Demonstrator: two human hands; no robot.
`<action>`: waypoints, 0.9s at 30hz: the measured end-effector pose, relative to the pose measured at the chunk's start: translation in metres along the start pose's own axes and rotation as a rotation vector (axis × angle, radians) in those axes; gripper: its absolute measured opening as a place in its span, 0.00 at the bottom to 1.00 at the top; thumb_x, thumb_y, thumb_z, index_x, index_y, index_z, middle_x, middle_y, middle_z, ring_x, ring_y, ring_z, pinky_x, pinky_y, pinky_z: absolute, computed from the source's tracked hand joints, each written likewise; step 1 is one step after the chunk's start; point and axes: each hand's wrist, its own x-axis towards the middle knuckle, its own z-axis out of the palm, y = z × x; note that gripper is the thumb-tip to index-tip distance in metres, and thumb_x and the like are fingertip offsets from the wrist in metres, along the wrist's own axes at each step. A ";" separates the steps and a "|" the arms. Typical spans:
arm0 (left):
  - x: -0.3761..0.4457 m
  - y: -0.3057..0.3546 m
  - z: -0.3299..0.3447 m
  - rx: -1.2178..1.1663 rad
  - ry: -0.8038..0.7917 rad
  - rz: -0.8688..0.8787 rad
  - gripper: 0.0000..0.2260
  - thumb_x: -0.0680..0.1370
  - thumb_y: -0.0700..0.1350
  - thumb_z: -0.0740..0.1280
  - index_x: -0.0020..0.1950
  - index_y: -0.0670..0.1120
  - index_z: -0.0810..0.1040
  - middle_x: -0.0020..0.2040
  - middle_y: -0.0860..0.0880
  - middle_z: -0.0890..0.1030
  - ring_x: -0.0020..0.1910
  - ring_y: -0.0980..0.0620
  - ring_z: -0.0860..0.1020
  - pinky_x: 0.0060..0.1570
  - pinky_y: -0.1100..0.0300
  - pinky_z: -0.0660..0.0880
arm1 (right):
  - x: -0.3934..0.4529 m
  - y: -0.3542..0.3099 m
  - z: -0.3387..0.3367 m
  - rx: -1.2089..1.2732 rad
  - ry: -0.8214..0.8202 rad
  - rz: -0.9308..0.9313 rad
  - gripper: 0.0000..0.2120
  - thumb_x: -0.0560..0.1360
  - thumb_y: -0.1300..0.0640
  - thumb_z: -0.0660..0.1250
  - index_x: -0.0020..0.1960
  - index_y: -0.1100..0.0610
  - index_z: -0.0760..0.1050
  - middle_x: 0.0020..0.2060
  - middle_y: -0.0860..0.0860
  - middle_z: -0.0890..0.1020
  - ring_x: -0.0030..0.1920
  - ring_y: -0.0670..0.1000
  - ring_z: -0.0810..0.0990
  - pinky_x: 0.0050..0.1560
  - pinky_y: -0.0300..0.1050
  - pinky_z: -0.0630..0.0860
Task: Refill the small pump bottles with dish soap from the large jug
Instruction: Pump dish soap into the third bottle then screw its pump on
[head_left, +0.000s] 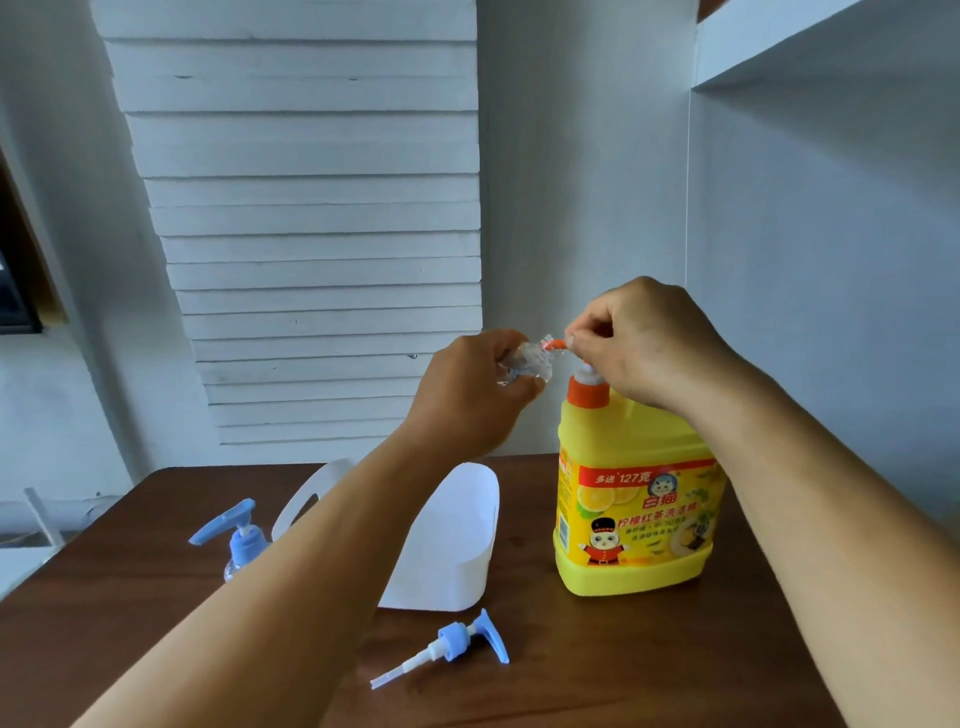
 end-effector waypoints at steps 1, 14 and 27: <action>-0.002 0.000 0.001 0.009 -0.010 -0.003 0.09 0.75 0.48 0.68 0.53 0.49 0.79 0.45 0.50 0.81 0.41 0.51 0.77 0.42 0.58 0.73 | -0.001 0.000 0.003 -0.011 -0.006 0.011 0.09 0.75 0.57 0.65 0.43 0.59 0.83 0.42 0.54 0.85 0.43 0.54 0.82 0.36 0.37 0.73; 0.000 0.000 -0.001 -0.031 -0.014 0.003 0.06 0.74 0.48 0.68 0.50 0.49 0.80 0.41 0.51 0.80 0.36 0.55 0.75 0.37 0.63 0.70 | -0.003 0.001 -0.005 0.084 -0.028 0.003 0.07 0.74 0.56 0.68 0.47 0.58 0.83 0.46 0.51 0.84 0.45 0.50 0.80 0.34 0.34 0.68; 0.000 0.000 0.000 -0.068 -0.001 -0.003 0.08 0.74 0.48 0.69 0.51 0.48 0.80 0.43 0.50 0.81 0.39 0.53 0.76 0.37 0.63 0.71 | 0.000 0.002 -0.008 0.070 -0.018 -0.004 0.08 0.74 0.56 0.68 0.45 0.59 0.84 0.43 0.50 0.84 0.42 0.49 0.80 0.32 0.30 0.66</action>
